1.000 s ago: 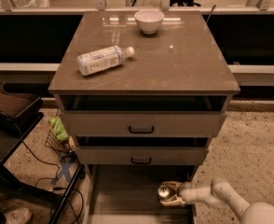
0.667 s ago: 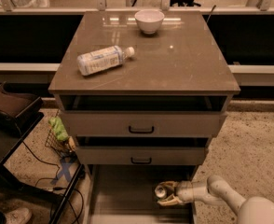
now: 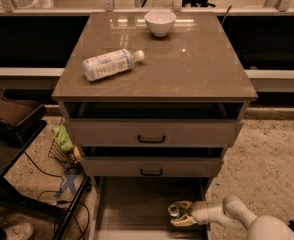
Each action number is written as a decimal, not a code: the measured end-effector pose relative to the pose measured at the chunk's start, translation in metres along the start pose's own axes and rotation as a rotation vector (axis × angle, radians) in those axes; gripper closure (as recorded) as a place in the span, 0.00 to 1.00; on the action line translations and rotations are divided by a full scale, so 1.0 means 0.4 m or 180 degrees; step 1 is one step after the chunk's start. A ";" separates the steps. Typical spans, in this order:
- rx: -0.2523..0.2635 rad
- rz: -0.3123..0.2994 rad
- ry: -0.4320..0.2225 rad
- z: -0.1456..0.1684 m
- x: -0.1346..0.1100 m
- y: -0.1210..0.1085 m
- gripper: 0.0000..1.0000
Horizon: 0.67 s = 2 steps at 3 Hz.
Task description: Place green can into bottom drawer
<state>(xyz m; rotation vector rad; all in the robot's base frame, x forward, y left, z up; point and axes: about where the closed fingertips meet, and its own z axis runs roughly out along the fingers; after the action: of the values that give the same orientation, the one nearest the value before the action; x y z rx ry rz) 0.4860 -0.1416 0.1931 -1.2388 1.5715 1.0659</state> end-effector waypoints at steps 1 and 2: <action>-0.0008 0.0004 -0.0006 0.006 0.001 0.002 0.83; -0.0021 0.0007 -0.0012 0.013 0.001 0.005 0.59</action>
Offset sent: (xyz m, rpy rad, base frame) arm -0.0006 0.0024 -0.0009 0.0024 0.0015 0.0023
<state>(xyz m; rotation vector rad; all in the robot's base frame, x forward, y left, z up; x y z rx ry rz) 0.4847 -0.1366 0.1917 -1.2391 1.5679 1.0752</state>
